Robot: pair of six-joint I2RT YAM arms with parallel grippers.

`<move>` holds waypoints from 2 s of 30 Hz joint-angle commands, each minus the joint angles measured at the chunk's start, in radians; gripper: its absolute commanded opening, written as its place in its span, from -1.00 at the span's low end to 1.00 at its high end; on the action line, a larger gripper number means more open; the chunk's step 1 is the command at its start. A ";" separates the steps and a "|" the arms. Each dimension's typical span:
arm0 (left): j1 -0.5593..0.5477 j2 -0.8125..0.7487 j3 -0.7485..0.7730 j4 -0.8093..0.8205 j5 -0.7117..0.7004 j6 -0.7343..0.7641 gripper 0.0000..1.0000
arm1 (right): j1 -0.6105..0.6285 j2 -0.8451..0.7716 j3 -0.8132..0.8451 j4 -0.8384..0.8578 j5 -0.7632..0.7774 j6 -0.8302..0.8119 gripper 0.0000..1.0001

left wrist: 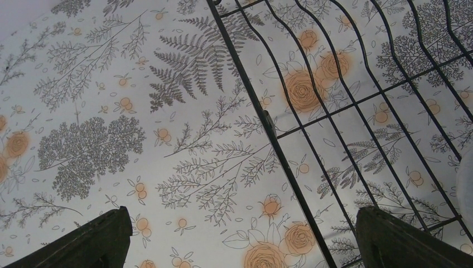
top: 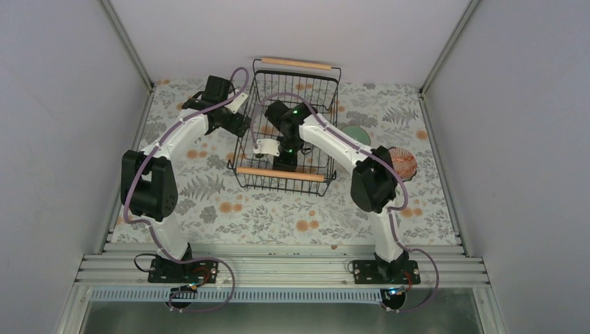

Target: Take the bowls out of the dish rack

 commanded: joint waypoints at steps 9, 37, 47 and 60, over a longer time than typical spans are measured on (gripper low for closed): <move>-0.007 -0.043 -0.014 0.017 0.014 -0.002 1.00 | 0.016 0.124 0.073 0.014 0.110 0.025 0.04; -0.004 -0.150 -0.031 0.043 -0.085 0.030 1.00 | -0.032 -0.186 0.032 0.091 0.275 0.142 -0.92; 0.003 -0.227 -0.053 0.055 -0.107 0.050 1.00 | -0.222 -0.447 -0.066 0.197 0.410 0.247 -0.92; 0.004 -0.279 -0.083 0.068 -0.087 0.052 1.00 | -0.634 -0.756 -0.558 0.270 0.342 0.215 -0.92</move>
